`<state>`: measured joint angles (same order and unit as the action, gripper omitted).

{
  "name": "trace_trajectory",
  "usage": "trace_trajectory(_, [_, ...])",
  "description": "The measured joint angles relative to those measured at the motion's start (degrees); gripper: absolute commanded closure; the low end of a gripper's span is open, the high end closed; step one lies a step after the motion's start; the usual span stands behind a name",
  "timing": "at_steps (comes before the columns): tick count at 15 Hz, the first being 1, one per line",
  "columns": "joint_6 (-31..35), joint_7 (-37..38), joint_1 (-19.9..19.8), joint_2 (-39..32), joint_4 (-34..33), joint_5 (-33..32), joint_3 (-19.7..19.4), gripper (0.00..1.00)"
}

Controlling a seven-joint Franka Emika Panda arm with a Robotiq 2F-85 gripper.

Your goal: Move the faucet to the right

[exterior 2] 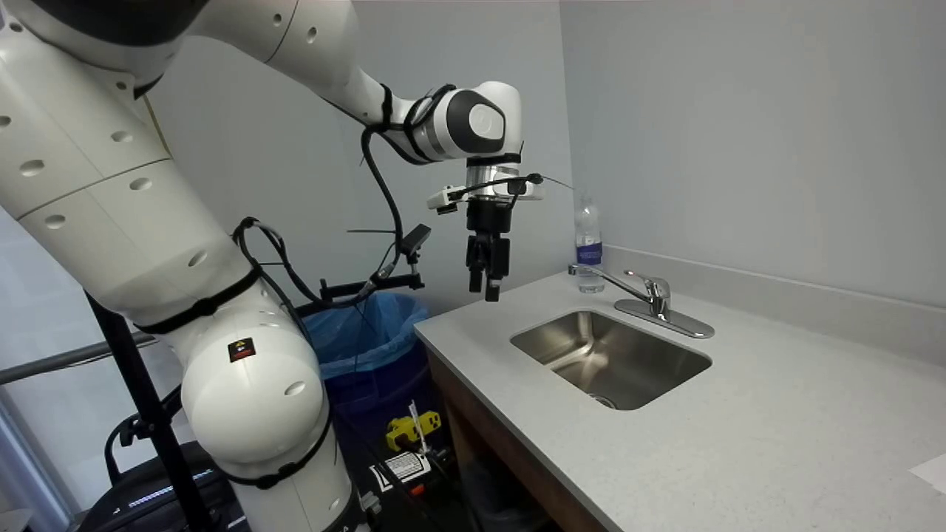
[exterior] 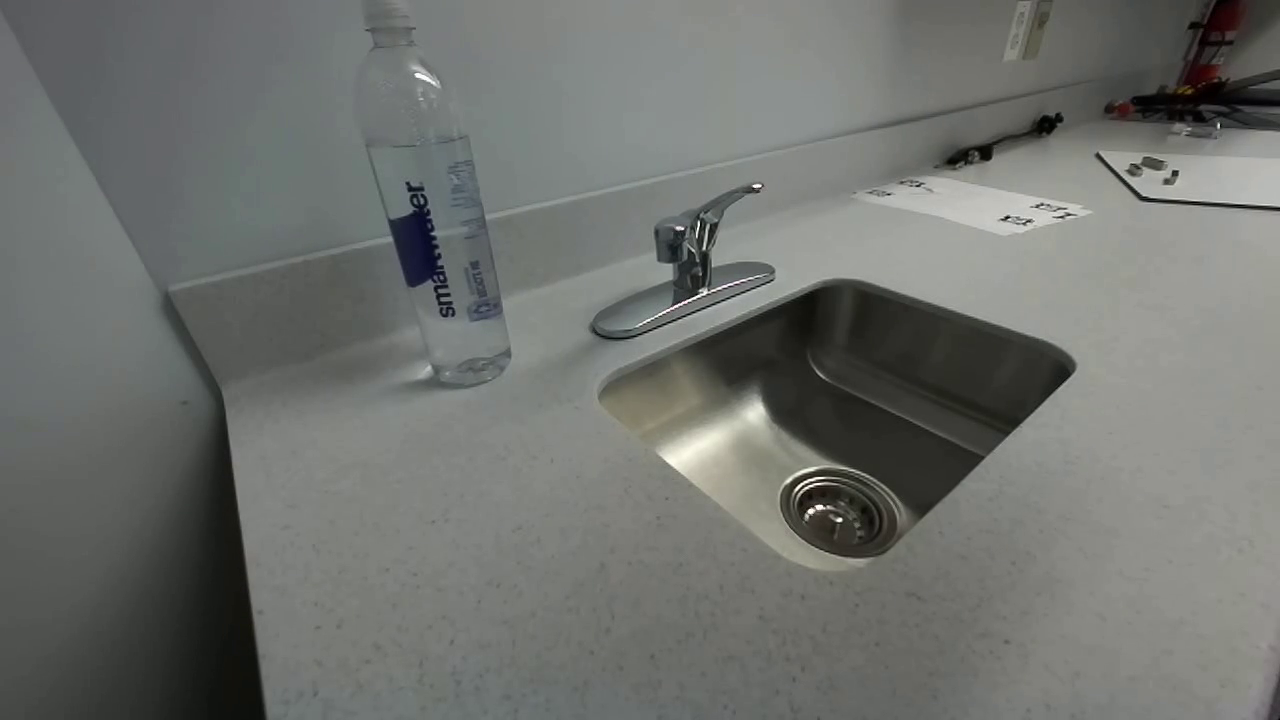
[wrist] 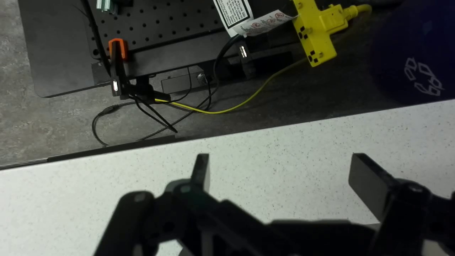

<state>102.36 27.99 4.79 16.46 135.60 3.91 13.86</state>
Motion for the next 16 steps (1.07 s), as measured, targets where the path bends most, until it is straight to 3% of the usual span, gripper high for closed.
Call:
trace_trajectory(8, [0.1,-0.1,0.0,-2.0,-1.3,0.0,-0.2,0.00])
trace_trajectory(16, [2.2,-0.8,0.8,-8.6,-9.9,1.2,-0.3,0.00])
